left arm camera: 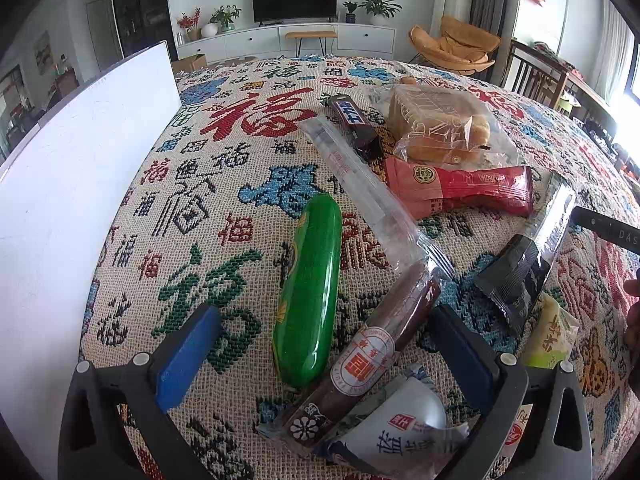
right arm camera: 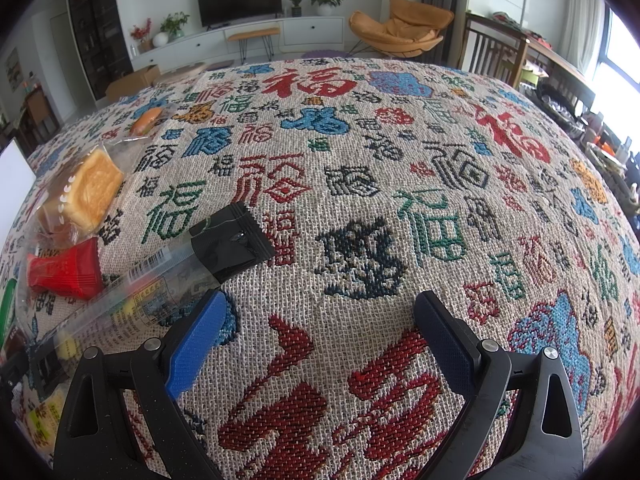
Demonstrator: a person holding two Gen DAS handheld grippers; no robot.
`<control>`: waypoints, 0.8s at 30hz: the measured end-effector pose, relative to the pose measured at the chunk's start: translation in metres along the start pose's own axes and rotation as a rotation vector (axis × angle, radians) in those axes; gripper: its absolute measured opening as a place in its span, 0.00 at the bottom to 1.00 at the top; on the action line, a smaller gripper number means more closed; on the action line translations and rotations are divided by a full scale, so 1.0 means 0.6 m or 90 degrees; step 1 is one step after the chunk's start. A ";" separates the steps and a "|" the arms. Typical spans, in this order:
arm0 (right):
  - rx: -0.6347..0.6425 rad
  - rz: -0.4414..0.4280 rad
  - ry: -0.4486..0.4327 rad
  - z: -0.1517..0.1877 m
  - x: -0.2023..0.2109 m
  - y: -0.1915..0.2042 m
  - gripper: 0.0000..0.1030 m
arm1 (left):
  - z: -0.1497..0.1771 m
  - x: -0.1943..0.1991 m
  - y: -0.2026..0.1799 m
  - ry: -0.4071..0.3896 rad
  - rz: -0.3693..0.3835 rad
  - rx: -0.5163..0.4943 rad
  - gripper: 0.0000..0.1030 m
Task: Organize snacks
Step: 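Lower the left tool onto the green cucumber-shaped snack and close it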
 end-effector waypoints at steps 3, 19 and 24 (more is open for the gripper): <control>0.010 0.000 0.014 0.008 0.007 -0.003 0.93 | 0.000 0.000 0.000 0.000 0.000 0.000 1.00; 0.019 -0.010 0.003 0.053 0.038 -0.019 0.94 | 0.015 0.012 -0.002 0.017 0.025 -0.030 1.00; 0.019 -0.010 0.003 0.053 0.038 -0.019 0.94 | 0.052 0.048 0.009 0.062 0.032 -0.043 1.00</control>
Point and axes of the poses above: each gripper's, at about its wrist camera, not at the fingertips, and x roughly against the way its jaws point, y to its left, z to its underside, the point moved 3 cm from there along -x, roughly the way its jaws point, and after that the axes turned 15 degrees about -x, right-handed, at the moved point
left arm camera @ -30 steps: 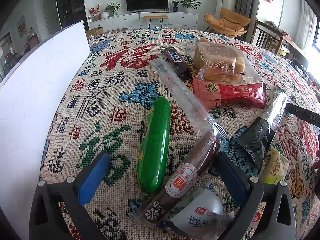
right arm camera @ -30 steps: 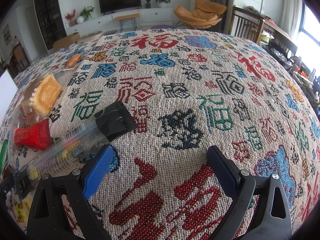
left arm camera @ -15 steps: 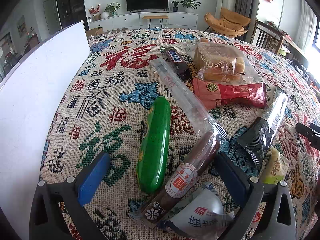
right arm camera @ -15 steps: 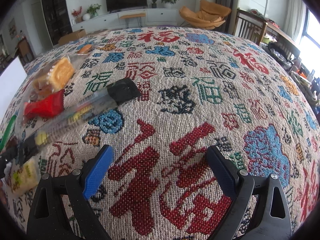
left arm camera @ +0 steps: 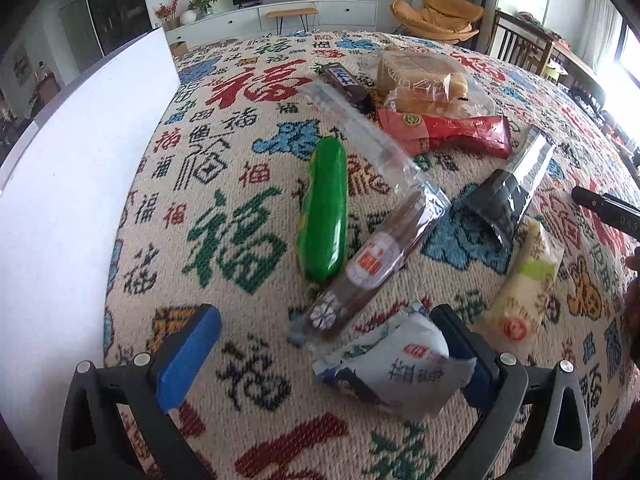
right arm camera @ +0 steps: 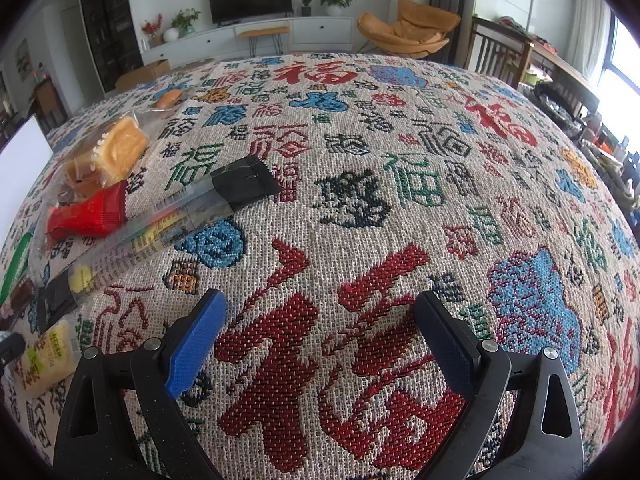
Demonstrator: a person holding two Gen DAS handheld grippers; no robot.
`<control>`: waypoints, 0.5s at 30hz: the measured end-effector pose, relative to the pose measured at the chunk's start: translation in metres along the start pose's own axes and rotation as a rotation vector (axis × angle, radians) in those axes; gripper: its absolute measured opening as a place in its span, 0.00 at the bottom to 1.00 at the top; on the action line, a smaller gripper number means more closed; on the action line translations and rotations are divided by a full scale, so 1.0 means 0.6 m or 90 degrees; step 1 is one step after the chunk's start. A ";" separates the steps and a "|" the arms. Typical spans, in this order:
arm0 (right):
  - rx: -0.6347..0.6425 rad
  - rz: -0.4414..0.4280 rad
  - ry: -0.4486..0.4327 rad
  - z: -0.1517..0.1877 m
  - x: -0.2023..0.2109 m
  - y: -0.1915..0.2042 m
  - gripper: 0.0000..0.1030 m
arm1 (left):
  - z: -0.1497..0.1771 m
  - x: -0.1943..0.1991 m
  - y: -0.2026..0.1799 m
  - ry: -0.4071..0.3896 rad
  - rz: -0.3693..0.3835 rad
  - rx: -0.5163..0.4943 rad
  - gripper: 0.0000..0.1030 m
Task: Organize snacks
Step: 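Lower the left tool onto the green cucumber-shaped snack and close it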
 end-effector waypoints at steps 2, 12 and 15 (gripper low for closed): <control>0.000 0.000 0.000 0.000 0.000 0.000 0.94 | 0.001 0.027 0.002 -0.021 0.008 -0.008 1.00; 0.000 0.000 0.000 0.000 0.000 0.000 0.94 | -0.126 -0.014 0.061 0.025 0.042 0.012 0.90; 0.000 0.000 0.000 0.000 0.000 0.000 0.94 | -0.115 -0.062 0.063 0.091 0.066 0.031 0.63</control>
Point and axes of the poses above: each gripper's, at about its wrist camera, not at the fingertips, and x roughly against the way its jaws point, y to its left, z to its underside, the point moved 3 cm from there along -x, roughly the way its jaws point, and after that the axes turned 15 degrees about -x, right-handed, at the moved point
